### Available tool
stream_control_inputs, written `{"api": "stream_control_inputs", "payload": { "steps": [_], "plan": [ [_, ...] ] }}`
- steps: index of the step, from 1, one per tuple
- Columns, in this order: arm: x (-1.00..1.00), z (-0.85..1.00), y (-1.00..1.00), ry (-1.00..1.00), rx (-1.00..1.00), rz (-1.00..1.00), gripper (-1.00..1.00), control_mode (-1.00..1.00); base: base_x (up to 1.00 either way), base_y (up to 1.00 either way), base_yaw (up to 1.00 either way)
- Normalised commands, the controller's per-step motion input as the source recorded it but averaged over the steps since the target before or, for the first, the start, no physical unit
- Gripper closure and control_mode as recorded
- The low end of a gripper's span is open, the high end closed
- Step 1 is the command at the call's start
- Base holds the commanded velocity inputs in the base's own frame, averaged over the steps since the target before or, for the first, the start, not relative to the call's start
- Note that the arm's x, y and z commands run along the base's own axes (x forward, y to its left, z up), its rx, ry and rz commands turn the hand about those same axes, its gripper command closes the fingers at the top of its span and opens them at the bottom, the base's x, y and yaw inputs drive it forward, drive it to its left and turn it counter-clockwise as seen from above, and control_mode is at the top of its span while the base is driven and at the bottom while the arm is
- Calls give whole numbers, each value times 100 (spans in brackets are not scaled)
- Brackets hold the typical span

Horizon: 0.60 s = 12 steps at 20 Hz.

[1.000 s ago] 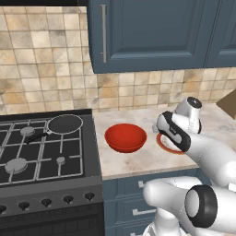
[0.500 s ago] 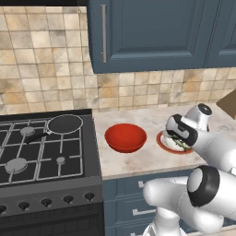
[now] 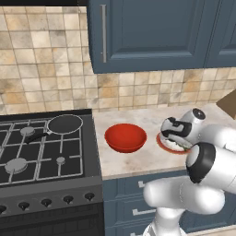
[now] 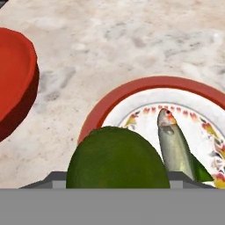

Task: Place the fish on the plate and place the lime on the same plate.

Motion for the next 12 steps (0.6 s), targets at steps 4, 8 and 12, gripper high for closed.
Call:
{"api": "stream_control_inputs", "payload": {
  "steps": [4,8,12],
  "plan": [
    [30,-23,-14,0,0,0,100,-100,0,0,0],
    [31,-18,-15,0,0,0,-100,-100,0,0,0],
    [24,-17,-2,0,0,0,-100,-100,0,0,0]
  ]
}}
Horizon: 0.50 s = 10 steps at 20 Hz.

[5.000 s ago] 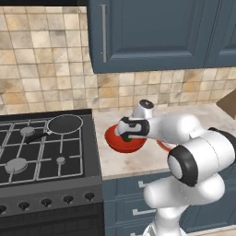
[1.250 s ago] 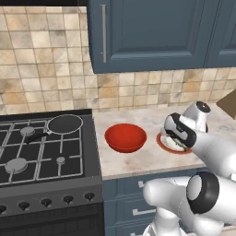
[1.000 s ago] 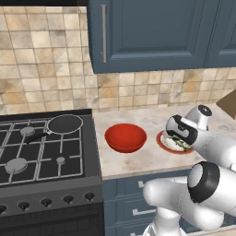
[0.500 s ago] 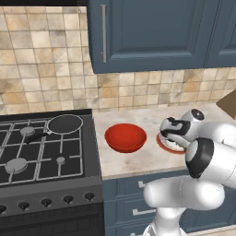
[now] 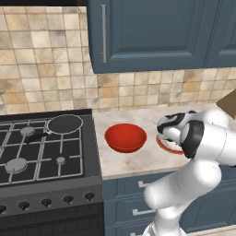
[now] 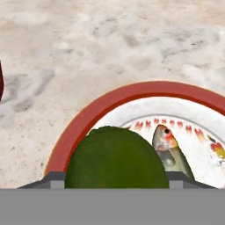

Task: Place the fish on the plate and place the lime on the same plate.

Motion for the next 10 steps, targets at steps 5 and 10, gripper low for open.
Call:
{"api": "stream_control_inputs", "payload": {
  "steps": [5,10],
  "plan": [
    [18,-13,0,0,0,0,-100,-100,0,0,0],
    [17,-14,-14,0,0,0,-100,-100,0,0,0]
  ]
}}
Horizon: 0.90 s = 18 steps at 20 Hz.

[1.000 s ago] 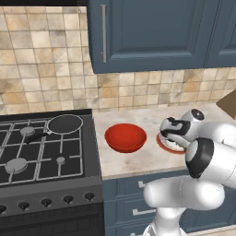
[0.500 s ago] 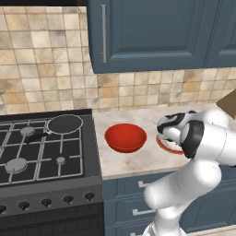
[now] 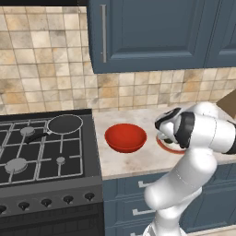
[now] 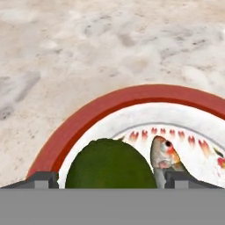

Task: Place the fish on the plate and place the lime on the same plate.

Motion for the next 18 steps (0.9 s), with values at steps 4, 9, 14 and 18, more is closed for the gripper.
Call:
{"api": "stream_control_inputs", "payload": {
  "steps": [4,9,14,18],
  "plan": [
    [-9,17,-28,0,0,0,-100,-100,0,0,0],
    [-45,69,-11,-2,0,0,-100,-100,0,0,0],
    [-36,95,-8,0,0,0,-100,-100,0,0,0],
    [-30,100,-3,0,0,1,-100,-100,0,0,0]
  ]
}}
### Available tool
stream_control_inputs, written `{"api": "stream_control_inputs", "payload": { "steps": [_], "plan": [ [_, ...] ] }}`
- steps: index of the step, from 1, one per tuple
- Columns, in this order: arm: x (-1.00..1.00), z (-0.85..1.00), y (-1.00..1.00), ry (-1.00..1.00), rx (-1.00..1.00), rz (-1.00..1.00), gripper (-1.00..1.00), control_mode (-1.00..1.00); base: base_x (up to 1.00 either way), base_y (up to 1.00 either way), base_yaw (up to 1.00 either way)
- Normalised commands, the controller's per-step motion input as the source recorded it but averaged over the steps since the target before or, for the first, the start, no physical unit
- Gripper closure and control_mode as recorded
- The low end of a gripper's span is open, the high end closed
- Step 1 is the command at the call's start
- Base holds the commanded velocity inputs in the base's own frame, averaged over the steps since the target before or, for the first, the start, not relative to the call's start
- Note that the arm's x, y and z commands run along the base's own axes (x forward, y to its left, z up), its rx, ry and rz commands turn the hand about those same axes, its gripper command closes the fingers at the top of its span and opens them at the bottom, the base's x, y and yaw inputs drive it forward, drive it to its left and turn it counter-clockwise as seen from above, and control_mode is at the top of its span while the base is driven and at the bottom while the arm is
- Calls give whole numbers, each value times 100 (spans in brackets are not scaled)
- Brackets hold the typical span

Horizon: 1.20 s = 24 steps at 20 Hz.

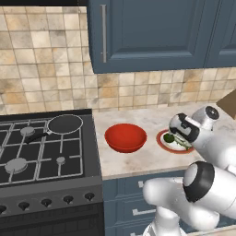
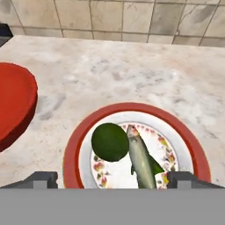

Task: Place the fish on the plate and place the lime on the same plate.

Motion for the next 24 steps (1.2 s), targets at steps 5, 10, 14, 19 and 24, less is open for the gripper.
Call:
{"api": "stream_control_inputs", "payload": {
  "steps": [5,10,14,19,24],
  "plan": [
    [-60,76,-13,-5,0,0,-100,-100,0,0,0],
    [-62,60,-30,-17,1,0,-100,-100,0,0,0],
    [-68,49,-41,-25,3,0,-100,-100,0,0,0],
    [-67,46,-34,-23,1,0,-100,-100,0,0,0],
    [-65,58,-23,-17,0,0,-100,-100,0,0,0]
  ]
}}
